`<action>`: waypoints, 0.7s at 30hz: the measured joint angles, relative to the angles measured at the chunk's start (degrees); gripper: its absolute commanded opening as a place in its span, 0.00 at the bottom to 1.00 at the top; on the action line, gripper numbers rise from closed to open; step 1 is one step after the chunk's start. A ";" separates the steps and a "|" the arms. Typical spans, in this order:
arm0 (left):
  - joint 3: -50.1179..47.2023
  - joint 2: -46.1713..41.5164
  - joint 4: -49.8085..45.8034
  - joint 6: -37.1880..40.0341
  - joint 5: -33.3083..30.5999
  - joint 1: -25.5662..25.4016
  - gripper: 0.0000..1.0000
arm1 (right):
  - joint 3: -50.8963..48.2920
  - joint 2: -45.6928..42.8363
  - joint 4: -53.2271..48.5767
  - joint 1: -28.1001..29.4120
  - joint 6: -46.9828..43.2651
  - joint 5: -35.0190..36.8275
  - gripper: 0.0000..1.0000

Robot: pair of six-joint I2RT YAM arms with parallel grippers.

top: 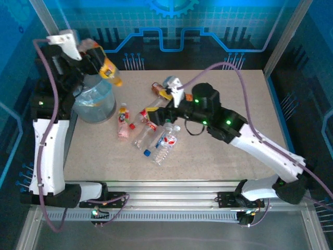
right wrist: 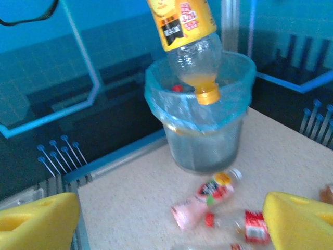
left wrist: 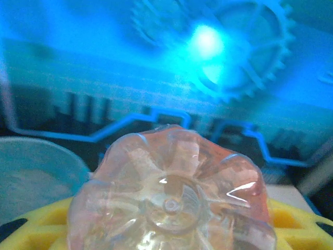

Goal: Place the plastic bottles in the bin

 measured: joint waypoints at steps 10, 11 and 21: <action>7.39 10.34 -0.24 1.55 -0.70 16.31 0.38 | 10.60 12.00 -0.70 8.04 -3.43 -0.07 0.91; 7.04 11.72 0.13 1.55 -0.24 17.59 0.38 | 10.62 12.28 -1.14 8.20 -3.61 -0.09 0.91; -11.91 15.54 12.26 3.69 5.70 20.72 0.38 | 9.60 12.48 -3.15 8.33 -4.07 1.44 0.91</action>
